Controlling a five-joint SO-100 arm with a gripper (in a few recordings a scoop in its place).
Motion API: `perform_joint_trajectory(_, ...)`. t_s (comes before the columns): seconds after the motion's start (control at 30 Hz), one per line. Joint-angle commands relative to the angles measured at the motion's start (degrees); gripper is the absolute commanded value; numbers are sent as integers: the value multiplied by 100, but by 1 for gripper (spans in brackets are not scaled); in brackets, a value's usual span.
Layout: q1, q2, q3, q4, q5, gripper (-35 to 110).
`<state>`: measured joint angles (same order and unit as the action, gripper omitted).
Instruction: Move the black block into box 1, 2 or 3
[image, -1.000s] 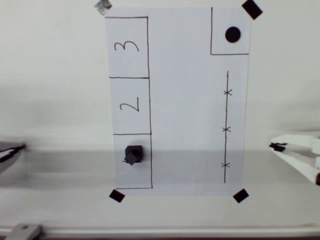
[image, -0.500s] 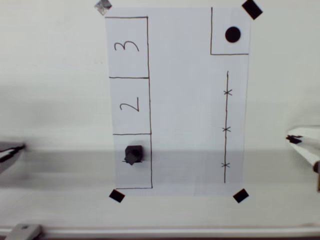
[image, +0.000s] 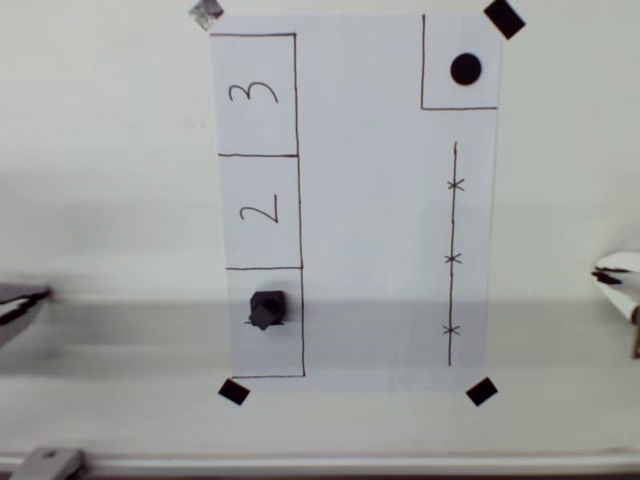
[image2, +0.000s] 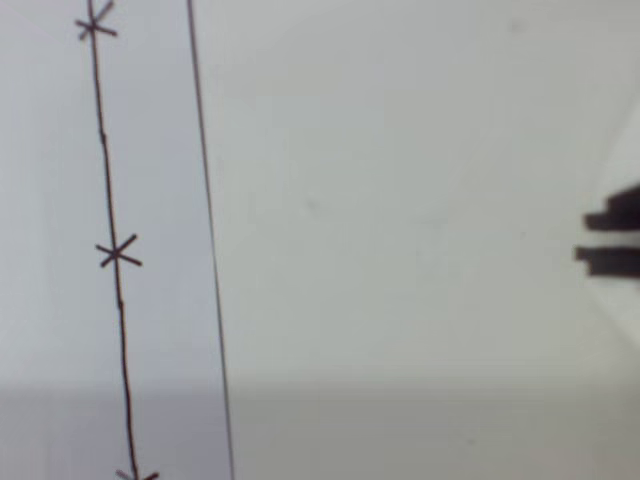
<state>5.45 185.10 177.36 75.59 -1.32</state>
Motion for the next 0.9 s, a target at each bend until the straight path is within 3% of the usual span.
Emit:
perform_joint_trajectory(0.0, 44, 9, 62, 123, -18, 0)
perform_joint_trajectory(0.87, -44, 9, 62, 123, 0, 2)
